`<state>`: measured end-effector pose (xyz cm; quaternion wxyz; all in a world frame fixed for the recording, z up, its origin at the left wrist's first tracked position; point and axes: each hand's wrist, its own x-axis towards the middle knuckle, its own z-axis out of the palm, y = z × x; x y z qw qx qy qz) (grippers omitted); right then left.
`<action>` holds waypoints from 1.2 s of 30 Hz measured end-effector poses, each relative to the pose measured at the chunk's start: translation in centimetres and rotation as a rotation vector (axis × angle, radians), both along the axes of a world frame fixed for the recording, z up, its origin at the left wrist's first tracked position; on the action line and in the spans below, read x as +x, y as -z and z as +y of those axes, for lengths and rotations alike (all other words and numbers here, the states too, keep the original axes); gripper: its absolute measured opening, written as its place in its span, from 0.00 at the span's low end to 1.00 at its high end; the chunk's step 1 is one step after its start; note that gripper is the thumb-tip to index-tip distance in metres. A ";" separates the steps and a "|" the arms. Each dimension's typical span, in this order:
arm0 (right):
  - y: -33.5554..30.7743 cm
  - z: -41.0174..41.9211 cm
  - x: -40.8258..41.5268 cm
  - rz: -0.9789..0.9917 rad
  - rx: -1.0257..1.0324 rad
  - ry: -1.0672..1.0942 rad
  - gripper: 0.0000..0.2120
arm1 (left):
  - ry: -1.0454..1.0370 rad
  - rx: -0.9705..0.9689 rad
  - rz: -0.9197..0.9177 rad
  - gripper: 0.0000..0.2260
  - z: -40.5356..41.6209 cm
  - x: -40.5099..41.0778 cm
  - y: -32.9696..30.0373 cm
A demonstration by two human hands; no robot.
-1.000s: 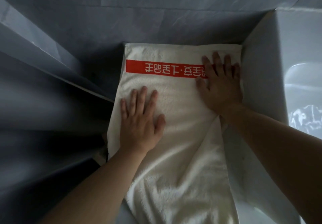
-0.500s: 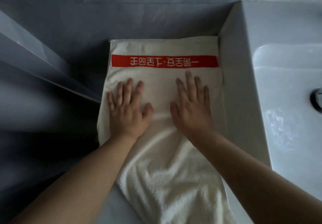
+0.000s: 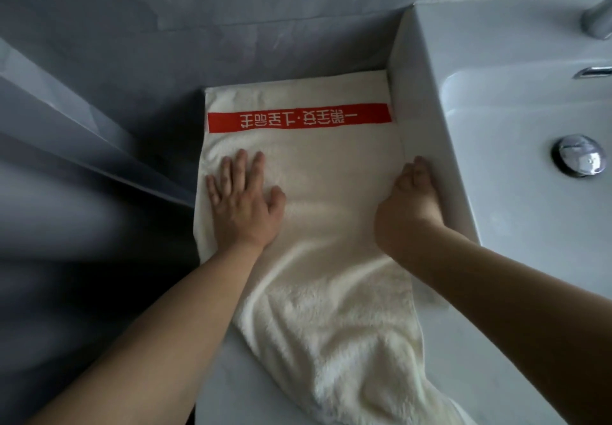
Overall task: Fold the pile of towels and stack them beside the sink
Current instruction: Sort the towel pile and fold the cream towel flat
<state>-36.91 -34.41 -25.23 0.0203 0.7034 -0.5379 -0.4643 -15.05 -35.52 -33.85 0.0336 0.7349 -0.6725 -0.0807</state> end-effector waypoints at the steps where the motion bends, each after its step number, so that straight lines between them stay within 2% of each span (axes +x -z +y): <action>1: 0.3 -1.0 0.4 -0.144 -0.096 0.054 0.30 | -0.001 -0.008 0.000 0.31 0.0 0.1 0.1; 4: 2.4 -4.0 1.8 -0.609 -0.350 0.195 0.30 | 0.003 -0.016 -0.013 0.31 -0.1 0.2 0.4; 7: 5.9 -5.6 2.0 -0.813 -0.402 0.285 0.32 | -0.006 -0.032 -0.031 0.31 -0.1 0.3 0.9; 14: 8.7 -5.8 1.4 -0.861 -0.513 0.292 0.33 | 0.027 -0.033 -0.006 0.32 0.0 0.3 0.5; 18: 8.8 -5.8 1.3 -0.856 -0.513 0.298 0.33 | 0.067 -0.232 0.172 0.28 -4.2 0.1 -1.2; 20: 8.7 -5.8 1.2 -0.864 -0.515 0.310 0.33 | 0.119 -0.275 0.152 0.27 -8.6 0.1 -2.1; 23: 8.8 -5.8 1.1 -0.890 -0.516 0.329 0.33 | 0.148 -0.093 0.049 0.26 -12.8 1.1 -1.7; 26: 9.0 -5.7 1.1 -0.903 -0.526 0.324 0.33 | 0.146 0.072 -0.037 0.28 -12.6 2.7 0.4; 32: 8.6 -5.5 1.1 -0.934 -0.558 0.343 0.31 | 0.157 0.110 -0.068 0.29 -12.8 2.8 0.5; 36: 8.3 -5.5 1.1 -0.936 -0.567 0.355 0.31 | 0.154 0.158 -0.025 0.29 -11.5 2.2 -1.1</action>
